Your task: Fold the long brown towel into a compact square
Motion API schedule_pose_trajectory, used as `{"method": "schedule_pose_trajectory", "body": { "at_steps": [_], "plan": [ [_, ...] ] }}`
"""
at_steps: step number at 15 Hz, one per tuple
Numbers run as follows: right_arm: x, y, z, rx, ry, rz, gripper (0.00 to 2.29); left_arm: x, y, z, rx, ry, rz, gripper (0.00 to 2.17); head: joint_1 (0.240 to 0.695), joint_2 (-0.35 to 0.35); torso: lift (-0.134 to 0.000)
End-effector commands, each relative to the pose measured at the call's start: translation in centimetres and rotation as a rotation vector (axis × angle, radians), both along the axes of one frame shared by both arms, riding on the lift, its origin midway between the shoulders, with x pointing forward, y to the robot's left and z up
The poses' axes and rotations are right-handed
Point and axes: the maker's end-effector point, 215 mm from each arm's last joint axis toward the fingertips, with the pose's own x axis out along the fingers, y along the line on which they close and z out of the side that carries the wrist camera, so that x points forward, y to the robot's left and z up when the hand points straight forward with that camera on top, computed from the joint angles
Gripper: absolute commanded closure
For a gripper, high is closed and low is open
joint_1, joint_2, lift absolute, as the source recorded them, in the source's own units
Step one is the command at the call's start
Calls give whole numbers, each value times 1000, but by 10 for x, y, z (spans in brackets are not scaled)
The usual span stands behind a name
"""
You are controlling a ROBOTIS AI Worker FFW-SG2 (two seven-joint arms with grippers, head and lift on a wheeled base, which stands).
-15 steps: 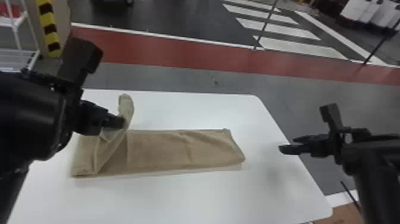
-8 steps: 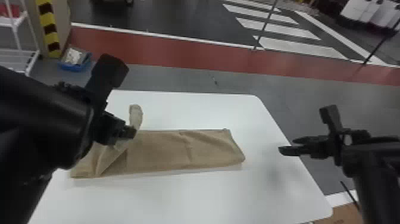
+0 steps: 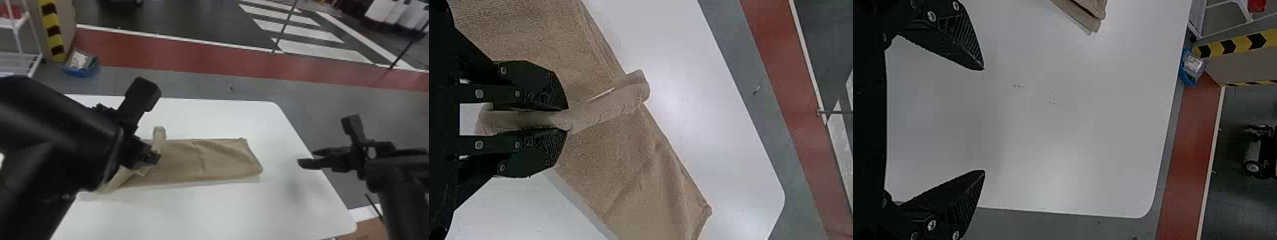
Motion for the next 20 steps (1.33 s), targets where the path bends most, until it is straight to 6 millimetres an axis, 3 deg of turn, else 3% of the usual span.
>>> {"method": "schedule_pose_trajectory", "body": {
  "at_steps": [1,8,12,13,17,18,20],
  "plan": [
    [0,-1,1,-1,-1,-1,161,-7,-3,-9,7,23,0,-1,695,-350,-120],
    [3,1,10,8,-3,-14,161,4,12,-9,18,10,63,36,695,-350,-120],
    [11,33,26,71,-13,-31,161,10,26,-6,-27,30,99,36,695,-350,-120],
    [10,44,30,95,0,-48,161,14,32,-3,-54,38,119,36,695,-350,-120],
    [8,123,38,220,59,-86,154,26,60,9,-198,85,191,29,695,-350,-120],
    [6,149,37,256,81,-97,147,30,82,7,-213,95,220,33,695,-350,-120],
    [0,191,32,294,122,-122,137,34,144,-6,-221,112,326,29,695,-350,-120]
  ]
}}
